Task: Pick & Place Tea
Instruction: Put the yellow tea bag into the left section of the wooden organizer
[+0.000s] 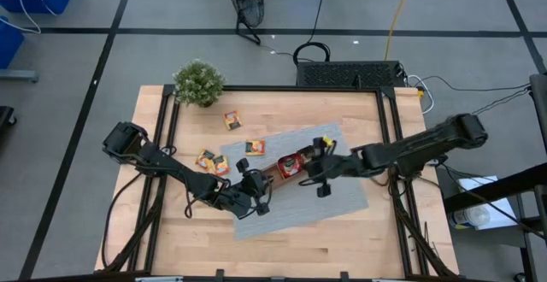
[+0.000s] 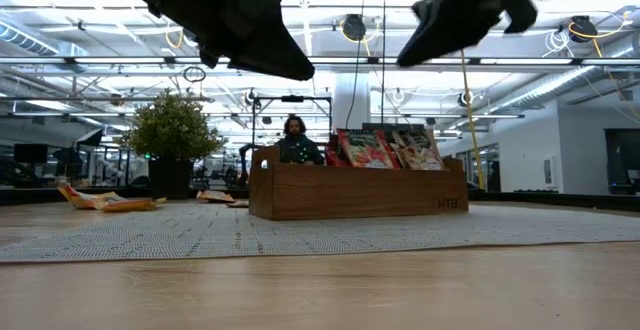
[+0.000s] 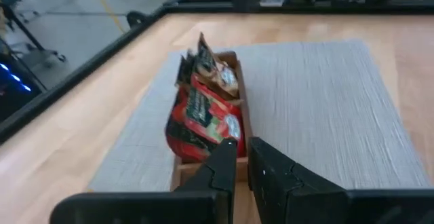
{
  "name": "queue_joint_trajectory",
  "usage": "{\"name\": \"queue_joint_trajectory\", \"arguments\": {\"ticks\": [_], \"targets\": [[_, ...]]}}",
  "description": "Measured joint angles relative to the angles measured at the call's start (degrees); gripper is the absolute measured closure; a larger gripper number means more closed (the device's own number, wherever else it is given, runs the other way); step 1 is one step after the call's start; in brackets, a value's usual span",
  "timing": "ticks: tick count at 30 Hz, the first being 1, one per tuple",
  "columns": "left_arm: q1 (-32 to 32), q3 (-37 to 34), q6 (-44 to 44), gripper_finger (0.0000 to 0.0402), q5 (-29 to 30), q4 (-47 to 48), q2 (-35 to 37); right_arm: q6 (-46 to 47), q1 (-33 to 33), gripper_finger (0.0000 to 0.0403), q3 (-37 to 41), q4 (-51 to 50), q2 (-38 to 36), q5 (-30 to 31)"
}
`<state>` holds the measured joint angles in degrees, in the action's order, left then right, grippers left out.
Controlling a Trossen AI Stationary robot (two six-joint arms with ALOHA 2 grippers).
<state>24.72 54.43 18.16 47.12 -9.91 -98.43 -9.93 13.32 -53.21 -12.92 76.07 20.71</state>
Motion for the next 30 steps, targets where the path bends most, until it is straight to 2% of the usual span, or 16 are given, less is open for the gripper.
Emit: {"name": "queue_joint_trajectory", "arguments": {"ticks": [4,10,15,21,25,28,30], "targets": [[-0.5,0.0,1.5,0.0355,-1.5,1.8,0.0,3.4,-0.1,0.0402,2.2,-2.4,-7.1,0.0],[-0.5,0.0,2.2,0.0355,-1.7,2.1,0.0,6.5,-0.1,0.0390,11.7,0.4,-19.0,0.1],[-0.8,0.0,2.2,0.0355,-1.7,2.1,0.0,8.2,-0.4,0.0379,22.4,7.5,-27.2,0.6],[-2.0,0.0,5.2,0.0355,-2.6,3.4,0.0,7.7,-1.8,0.0380,33.2,18.1,-31.9,1.8],[-3.0,0.0,9.4,0.0355,-5.2,10.4,0.0,7.8,-1.9,0.0378,36.9,22.8,-34.4,1.8],[-4.9,0.1,18.2,0.0346,-6.3,20.1,2.7,7.8,-1.9,0.0379,38.4,25.1,-36.0,1.8],[-7.4,0.3,25.1,0.0325,-8.8,26.0,5.1,7.8,-1.9,0.0380,39.1,25.3,-37.0,1.8]]}}
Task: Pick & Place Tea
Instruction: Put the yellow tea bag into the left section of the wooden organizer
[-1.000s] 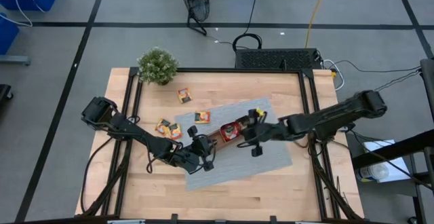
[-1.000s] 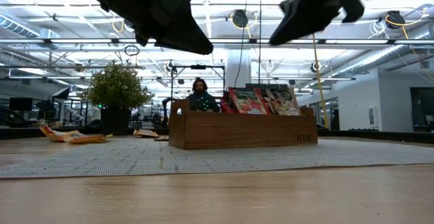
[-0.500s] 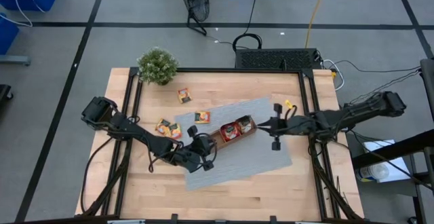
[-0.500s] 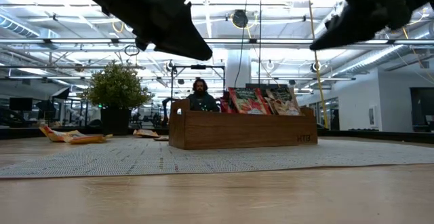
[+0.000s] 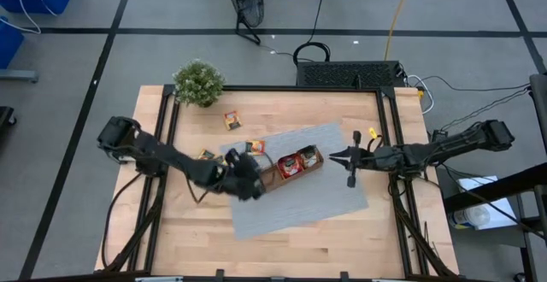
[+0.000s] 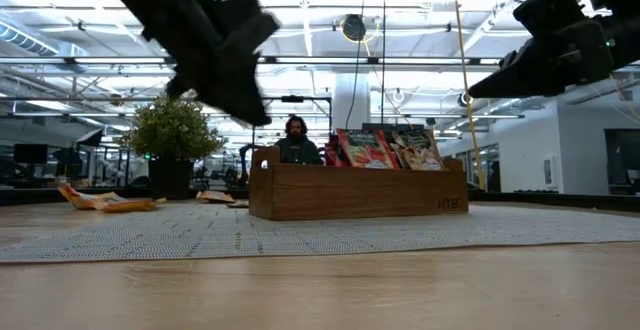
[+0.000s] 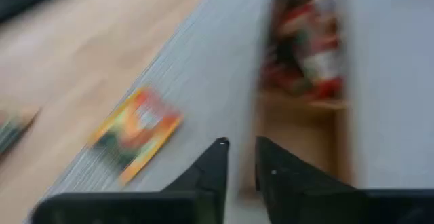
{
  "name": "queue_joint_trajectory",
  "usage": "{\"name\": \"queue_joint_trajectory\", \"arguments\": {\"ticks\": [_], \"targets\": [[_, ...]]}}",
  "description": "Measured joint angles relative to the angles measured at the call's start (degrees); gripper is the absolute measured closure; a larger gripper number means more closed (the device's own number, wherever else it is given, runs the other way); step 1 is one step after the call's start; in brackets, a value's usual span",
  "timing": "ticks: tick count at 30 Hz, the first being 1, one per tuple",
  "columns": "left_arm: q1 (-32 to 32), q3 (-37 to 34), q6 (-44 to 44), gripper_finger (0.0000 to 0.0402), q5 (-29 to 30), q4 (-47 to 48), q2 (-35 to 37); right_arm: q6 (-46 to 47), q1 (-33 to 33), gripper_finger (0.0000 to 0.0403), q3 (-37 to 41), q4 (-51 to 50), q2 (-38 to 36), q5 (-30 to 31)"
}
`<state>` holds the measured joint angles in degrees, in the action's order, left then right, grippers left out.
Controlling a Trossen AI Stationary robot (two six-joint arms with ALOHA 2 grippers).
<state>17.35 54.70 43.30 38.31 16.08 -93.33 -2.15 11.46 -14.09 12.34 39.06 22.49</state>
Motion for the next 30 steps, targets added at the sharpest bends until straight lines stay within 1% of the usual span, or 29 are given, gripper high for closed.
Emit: {"name": "queue_joint_trajectory", "arguments": {"ticks": [2,5,9,12,14,15,17,20,23,26,28,30], "targets": [[-3.0,-0.1,4.4,0.0293,-4.4,6.0,2.0,0.0,0.0,0.0380,0.6,0.3,-0.4,0.0],[-8.5,-0.1,5.3,0.0233,-10.6,9.2,3.6,-0.1,0.0,0.0380,1.8,1.4,-1.0,0.1],[-18.2,-0.1,1.3,0.0162,-14.1,12.1,4.2,-1.0,0.0,0.0380,3.8,5.9,-1.0,0.0],[-26.9,-0.1,-1.1,0.0131,-20.4,12.6,4.2,-2.5,0.0,0.0381,5.7,9.7,-1.0,0.0],[-32.3,-0.1,-3.8,0.0122,-24.9,12.6,3.9,-3.8,0.0,0.0380,6.5,11.3,-1.0,0.1],[-34.6,-0.1,-5.0,0.0121,-26.2,12.7,3.6,-4.3,0.0,0.0380,6.9,11.9,-1.2,0.1],[-38.9,-0.1,-6.7,0.0121,-27.0,14.1,3.4,-4.7,0.0,0.0380,7.1,12.6,-1.1,0.2],[-44.0,-0.1,-9.9,0.0129,-26.6,15.8,3.5,-4.8,0.0,0.0381,7.3,12.7,-1.2,0.2],[-46.7,-0.1,-16.2,0.0140,-26.4,16.4,3.5,-4.8,0.0,0.0379,7.3,12.7,-1.2,0.2],[-47.8,-0.1,-21.6,0.0149,-27.0,16.0,3.5,-4.8,0.0,0.0380,7.3,12.1,-1.2,0.2],[-48.8,-0.1,-20.9,0.0150,-28.0,13.7,2.9,-5.1,0.0,0.0380,7.3,12.0,-1.2,0.2],[-50.3,-0.1,-17.2,0.0151,-31.5,12.2,2.0,-5.6,0.0,0.0380,7.3,12.1,-1.2,0.2]]}}
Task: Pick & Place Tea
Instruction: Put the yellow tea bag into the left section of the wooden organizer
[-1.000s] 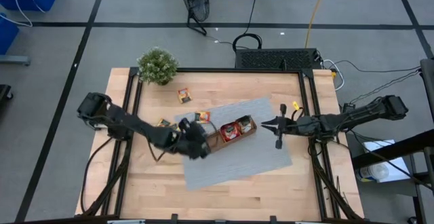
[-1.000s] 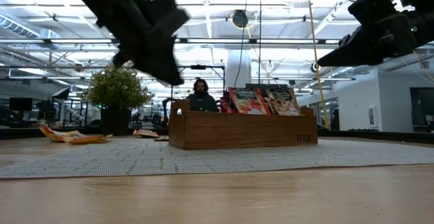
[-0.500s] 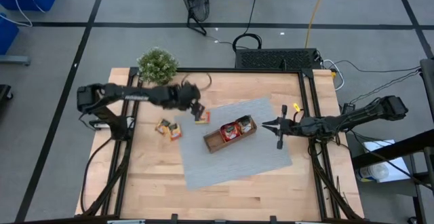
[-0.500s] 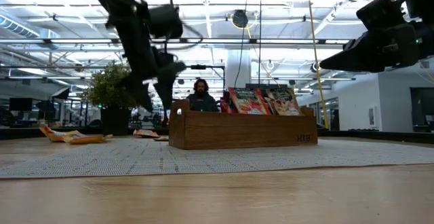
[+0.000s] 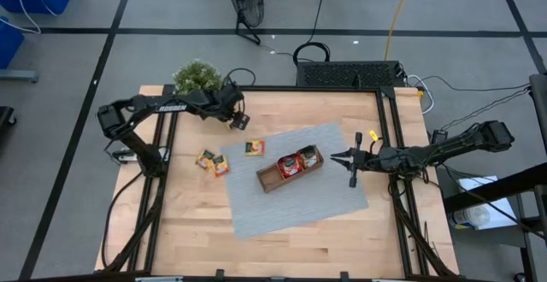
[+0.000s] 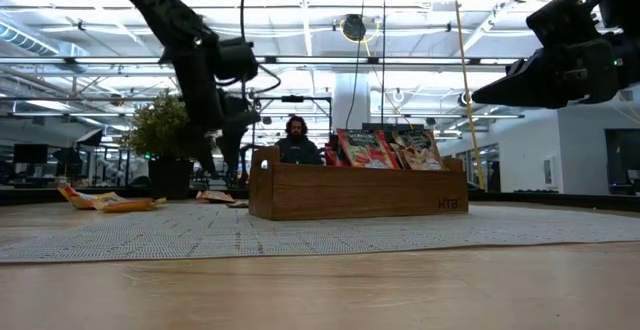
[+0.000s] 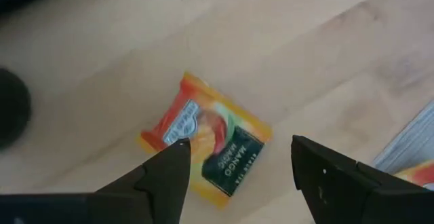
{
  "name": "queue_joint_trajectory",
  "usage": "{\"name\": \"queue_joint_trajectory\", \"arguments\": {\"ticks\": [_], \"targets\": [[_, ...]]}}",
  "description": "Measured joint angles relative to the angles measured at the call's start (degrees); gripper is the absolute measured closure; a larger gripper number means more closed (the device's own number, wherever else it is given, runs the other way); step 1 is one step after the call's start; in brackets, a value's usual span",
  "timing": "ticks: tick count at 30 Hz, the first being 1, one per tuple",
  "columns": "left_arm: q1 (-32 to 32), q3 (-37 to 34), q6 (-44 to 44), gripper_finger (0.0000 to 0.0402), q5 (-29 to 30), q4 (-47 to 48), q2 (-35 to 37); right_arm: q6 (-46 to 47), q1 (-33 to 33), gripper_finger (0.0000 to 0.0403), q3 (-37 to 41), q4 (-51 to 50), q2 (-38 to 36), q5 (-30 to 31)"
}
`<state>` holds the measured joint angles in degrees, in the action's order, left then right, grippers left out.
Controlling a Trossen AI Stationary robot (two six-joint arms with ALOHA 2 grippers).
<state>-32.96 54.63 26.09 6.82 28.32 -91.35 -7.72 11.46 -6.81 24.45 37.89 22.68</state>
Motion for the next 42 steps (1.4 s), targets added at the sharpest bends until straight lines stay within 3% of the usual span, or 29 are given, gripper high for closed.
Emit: {"name": "queue_joint_trajectory", "arguments": {"ticks": [4,12,24,29,35,42], "targets": [[-2.2,0.0,3.2,0.0151,-2.6,-2.4,-4.3,-0.8,0.0,0.0381,0.0,0.7,0.0,0.0],[-3.7,0.3,3.2,0.0151,0.3,-2.6,-11.6,-0.9,0.0,0.0380,0.0,1.1,0.0,0.0],[1.2,0.2,5.0,0.0161,-0.1,0.1,-12.6,-0.5,0.0,0.0383,0.0,1.0,0.0,0.0],[3.7,0.2,6.1,0.0230,-0.6,2.6,-12.6,-0.5,0.0,0.0385,0.0,1.0,0.0,0.0],[7.2,0.2,5.9,0.0374,-2.4,3.8,-12.6,0.5,0.0,0.0385,0.0,1.0,0.0,0.0],[11.9,-0.2,3.8,0.0397,-7.4,3.5,-9.2,0.6,0.0,0.0385,0.0,0.6,0.0,0.0]]}}
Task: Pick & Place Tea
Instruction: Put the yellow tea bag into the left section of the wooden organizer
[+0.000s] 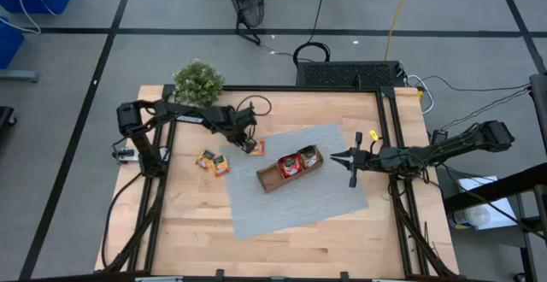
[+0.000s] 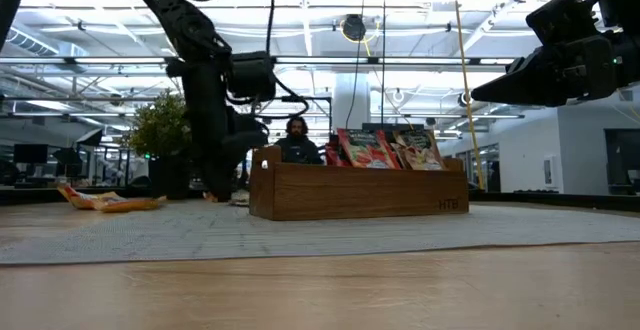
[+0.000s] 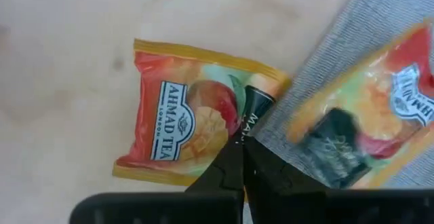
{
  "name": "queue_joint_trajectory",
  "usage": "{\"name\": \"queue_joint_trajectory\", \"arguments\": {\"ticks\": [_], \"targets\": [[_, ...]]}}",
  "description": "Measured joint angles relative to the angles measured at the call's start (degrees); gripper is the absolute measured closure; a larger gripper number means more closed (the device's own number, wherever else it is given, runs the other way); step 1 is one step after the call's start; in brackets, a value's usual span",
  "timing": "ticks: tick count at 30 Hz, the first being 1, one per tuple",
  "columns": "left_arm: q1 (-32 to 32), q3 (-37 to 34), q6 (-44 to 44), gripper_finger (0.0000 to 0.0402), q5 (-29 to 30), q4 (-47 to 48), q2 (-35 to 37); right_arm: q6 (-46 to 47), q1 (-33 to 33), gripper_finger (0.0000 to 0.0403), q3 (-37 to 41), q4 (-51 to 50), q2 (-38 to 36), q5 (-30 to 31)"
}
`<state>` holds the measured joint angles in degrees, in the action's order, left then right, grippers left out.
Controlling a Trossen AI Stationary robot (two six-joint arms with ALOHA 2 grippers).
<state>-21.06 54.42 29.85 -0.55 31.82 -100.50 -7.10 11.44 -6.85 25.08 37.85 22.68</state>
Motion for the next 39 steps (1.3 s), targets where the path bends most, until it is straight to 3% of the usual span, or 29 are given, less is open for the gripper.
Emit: {"name": "queue_joint_trajectory", "arguments": {"ticks": [13,16,21,27,32,39], "targets": [[8.2,0.1,0.6,0.0400,6.2,-4.5,18.9,0.0,0.0,0.0385,0.0,0.2,0.1,-0.2],[11.3,0.1,2.0,0.0400,2.5,-9.8,20.0,0.0,0.0,0.0385,0.0,0.2,0.1,-0.2],[17.3,0.2,8.3,0.0400,-12.1,-19.7,18.8,0.0,0.0,0.0385,0.0,0.0,0.1,-0.2],[24.1,0.1,8.9,0.0400,-22.0,-20.4,15.1,0.4,0.0,0.0385,0.0,0.4,0.1,-0.2],[26.0,0.0,10.0,0.0400,-23.4,-24.7,11.5,0.5,0.0,0.0385,0.0,0.8,0.0,-0.3],[22.3,0.1,8.9,0.0399,-23.3,-30.1,8.5,0.5,0.0,0.0385,0.0,2.5,0.1,-0.4]]}}
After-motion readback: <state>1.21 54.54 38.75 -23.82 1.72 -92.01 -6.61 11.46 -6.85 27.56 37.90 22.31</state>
